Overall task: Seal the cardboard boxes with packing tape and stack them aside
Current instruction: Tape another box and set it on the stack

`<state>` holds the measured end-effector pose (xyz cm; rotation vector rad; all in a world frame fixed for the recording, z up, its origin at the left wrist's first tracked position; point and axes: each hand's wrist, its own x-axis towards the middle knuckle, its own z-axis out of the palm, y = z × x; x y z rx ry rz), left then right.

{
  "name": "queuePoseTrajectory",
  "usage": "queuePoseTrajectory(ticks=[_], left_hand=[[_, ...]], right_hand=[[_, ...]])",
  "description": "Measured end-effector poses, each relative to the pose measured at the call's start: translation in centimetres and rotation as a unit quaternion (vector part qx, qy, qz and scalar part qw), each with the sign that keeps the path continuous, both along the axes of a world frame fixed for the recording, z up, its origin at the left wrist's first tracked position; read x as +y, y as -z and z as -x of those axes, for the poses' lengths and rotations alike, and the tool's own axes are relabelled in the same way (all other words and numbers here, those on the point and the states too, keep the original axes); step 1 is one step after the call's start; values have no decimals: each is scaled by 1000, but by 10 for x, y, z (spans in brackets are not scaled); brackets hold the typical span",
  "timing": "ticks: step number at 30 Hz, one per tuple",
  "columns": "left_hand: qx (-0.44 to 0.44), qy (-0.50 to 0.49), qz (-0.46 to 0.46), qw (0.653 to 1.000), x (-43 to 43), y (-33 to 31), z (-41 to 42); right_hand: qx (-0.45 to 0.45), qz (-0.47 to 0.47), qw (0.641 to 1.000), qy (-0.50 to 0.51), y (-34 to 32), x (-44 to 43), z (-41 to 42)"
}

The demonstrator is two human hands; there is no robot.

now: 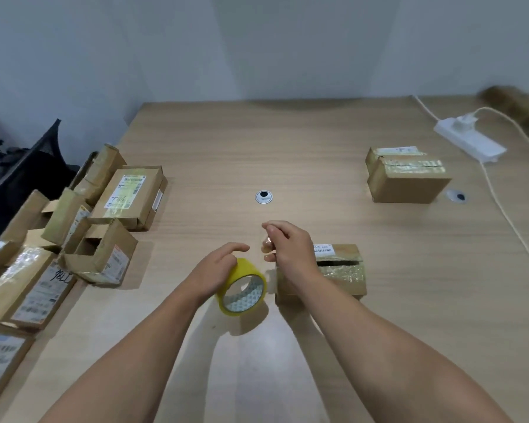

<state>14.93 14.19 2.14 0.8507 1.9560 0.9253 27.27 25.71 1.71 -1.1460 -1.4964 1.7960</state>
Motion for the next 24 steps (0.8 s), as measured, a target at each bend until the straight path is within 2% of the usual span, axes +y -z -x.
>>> queuePoseTrajectory(ticks=[4, 8, 11, 13, 19, 24], left_hand=[[29, 30, 32, 999, 3, 4, -4], [83, 71, 66, 992, 19, 1, 0], [167, 147, 120, 967, 41, -13, 1], [192, 190, 156, 950, 58, -23, -1], [208, 238, 205, 926, 101, -47, -11], [180, 226, 215, 933, 112, -50, -24]], right_hand=[[-47, -79, 995, 39, 2, 15, -16], [-47, -121, 990, 49, -2, 23, -21], [-47, -135, 989, 49, -3, 23, -27], [-44, -143, 987, 52, -4, 24, -32], [-30, -163, 984, 65, -12, 34, -48], [-27, -156, 983, 92, -12, 41, -65]])
